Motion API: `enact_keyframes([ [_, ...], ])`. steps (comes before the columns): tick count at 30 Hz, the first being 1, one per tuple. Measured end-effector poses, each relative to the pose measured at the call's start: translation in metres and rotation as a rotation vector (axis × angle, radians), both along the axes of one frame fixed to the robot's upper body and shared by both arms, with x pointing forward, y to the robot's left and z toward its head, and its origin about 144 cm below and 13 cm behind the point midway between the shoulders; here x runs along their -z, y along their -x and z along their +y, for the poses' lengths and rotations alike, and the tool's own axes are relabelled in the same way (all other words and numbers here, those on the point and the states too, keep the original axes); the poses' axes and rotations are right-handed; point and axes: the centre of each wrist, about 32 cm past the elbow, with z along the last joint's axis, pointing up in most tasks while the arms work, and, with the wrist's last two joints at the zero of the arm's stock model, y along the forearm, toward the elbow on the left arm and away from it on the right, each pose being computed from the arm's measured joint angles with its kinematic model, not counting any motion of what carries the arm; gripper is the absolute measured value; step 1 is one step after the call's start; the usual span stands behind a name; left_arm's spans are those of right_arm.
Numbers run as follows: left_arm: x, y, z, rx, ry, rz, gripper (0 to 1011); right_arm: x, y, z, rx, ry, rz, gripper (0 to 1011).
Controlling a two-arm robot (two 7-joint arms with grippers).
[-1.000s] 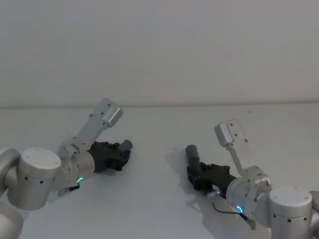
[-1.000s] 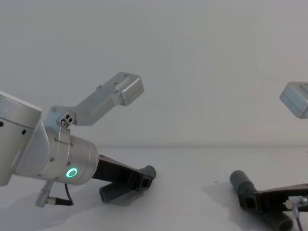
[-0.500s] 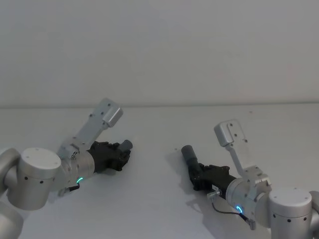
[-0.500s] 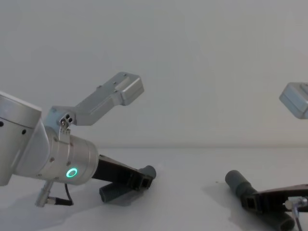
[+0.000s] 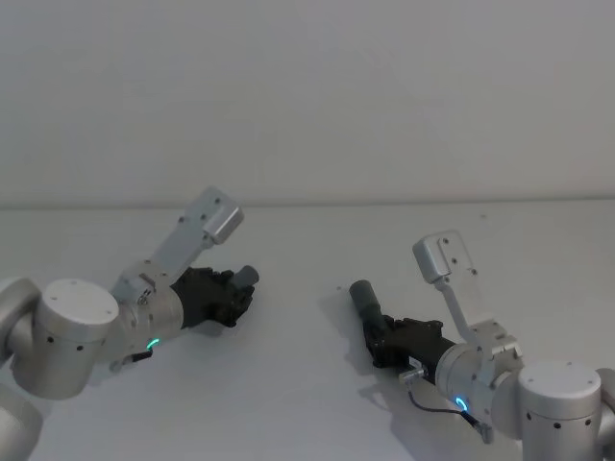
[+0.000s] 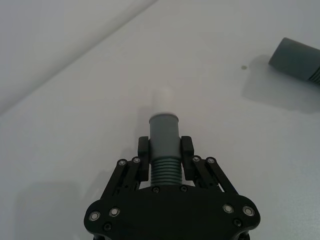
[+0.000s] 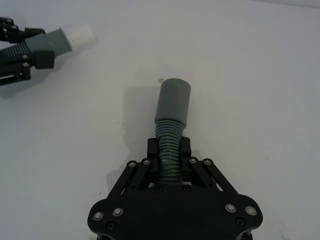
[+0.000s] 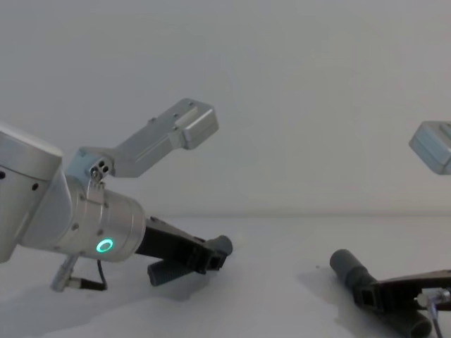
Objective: Use both hands to pick up one end of the pipe from the table, align the ends, and insert them.
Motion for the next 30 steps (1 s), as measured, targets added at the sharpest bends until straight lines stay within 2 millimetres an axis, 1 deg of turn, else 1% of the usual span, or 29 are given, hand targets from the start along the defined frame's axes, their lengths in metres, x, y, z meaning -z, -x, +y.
enact_keyframes([
  [9,-0.010,-0.002,0.001,0.086,-0.066,-0.089,354,0.000,0.000,0.000,0.001,0.001,0.001,215],
  [18,-0.026,-0.004,0.003,0.204,-0.175,-0.227,354,0.001,0.000,0.000,0.000,0.006,-0.002,215],
  [30,-0.041,-0.005,0.006,0.318,-0.315,-0.395,354,0.003,0.006,-0.003,0.006,0.048,-0.094,215],
])
